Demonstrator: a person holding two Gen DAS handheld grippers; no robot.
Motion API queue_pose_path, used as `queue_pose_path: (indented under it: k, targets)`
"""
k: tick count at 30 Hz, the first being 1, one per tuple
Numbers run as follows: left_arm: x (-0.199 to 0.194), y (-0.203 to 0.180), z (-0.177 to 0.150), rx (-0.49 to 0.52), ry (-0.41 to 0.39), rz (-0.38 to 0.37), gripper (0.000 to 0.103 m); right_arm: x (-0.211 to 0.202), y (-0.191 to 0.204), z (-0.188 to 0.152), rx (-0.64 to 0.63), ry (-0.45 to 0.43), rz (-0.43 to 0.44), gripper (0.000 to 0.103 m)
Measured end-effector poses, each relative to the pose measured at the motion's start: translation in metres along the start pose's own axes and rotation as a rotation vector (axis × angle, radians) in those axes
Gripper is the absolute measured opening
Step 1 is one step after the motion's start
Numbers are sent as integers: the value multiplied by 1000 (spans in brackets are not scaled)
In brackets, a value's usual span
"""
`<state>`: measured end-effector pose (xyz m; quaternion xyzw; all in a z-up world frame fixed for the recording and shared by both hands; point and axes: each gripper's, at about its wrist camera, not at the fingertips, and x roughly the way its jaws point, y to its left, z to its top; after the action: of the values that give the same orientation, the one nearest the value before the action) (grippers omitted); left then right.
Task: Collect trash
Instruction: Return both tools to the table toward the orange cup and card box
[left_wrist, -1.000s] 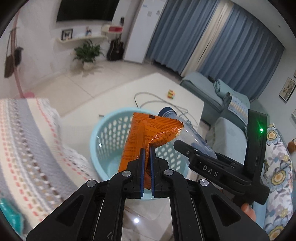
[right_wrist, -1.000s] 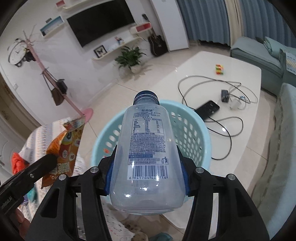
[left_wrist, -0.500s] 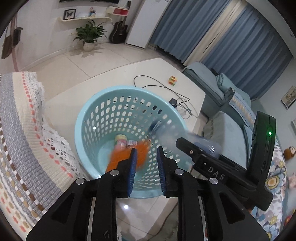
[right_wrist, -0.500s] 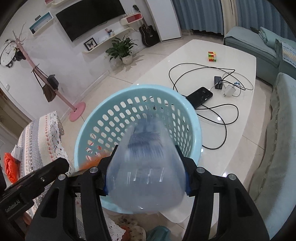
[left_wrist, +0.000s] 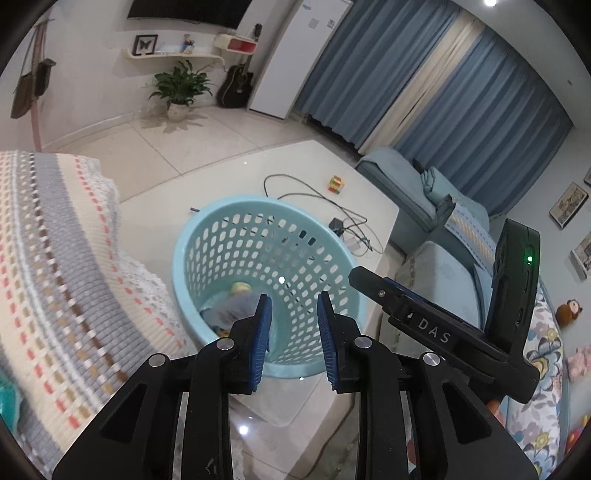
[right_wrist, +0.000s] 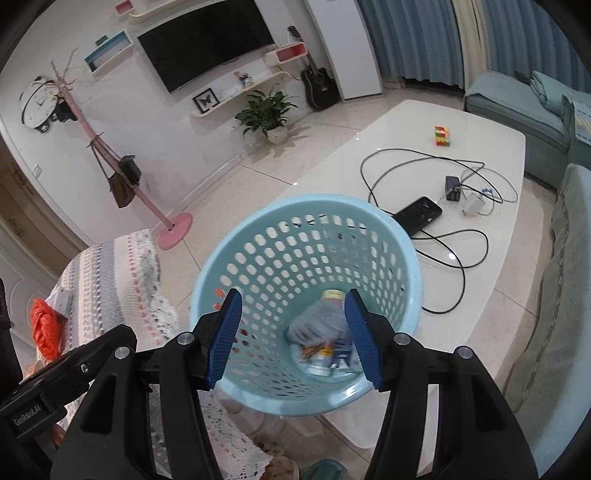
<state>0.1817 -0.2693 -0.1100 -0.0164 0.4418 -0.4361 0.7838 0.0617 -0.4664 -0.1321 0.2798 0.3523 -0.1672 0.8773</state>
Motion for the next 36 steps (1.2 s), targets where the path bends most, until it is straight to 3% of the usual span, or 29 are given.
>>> queue_pose_path:
  k: [7, 15, 17, 21, 24, 30, 33, 36]
  targets:
    - [-52, 8, -10, -29, -85, -2, 25, -18, 33, -2, -50, -28, 49, 54]
    - [-132, 26, -28, -56, -228, 80, 25, -39, 105, -16, -217, -65, 134, 54]
    - [-154, 34, -36, -75, -258, 115, 25, -46, 127, -23, -268, -79, 172, 54]
    - [-193, 53, -57, -137, -319, 199, 37, -56, 172, -38, -363, -102, 234, 54]
    - [-227, 70, -73, -178, -370, 285, 37, -58, 197, -48, -414, -99, 277, 54]
    - [-294, 112, -96, -266, -465, 476, 44, -52, 263, -80, -511, -52, 350, 58]
    - [-322, 136, -108, -312, -484, 530, 45, -47, 287, -93, -545, -27, 378, 65]
    - [-343, 161, -120, -383, -495, 572, 57, -39, 311, -105, -559, 20, 425, 68]
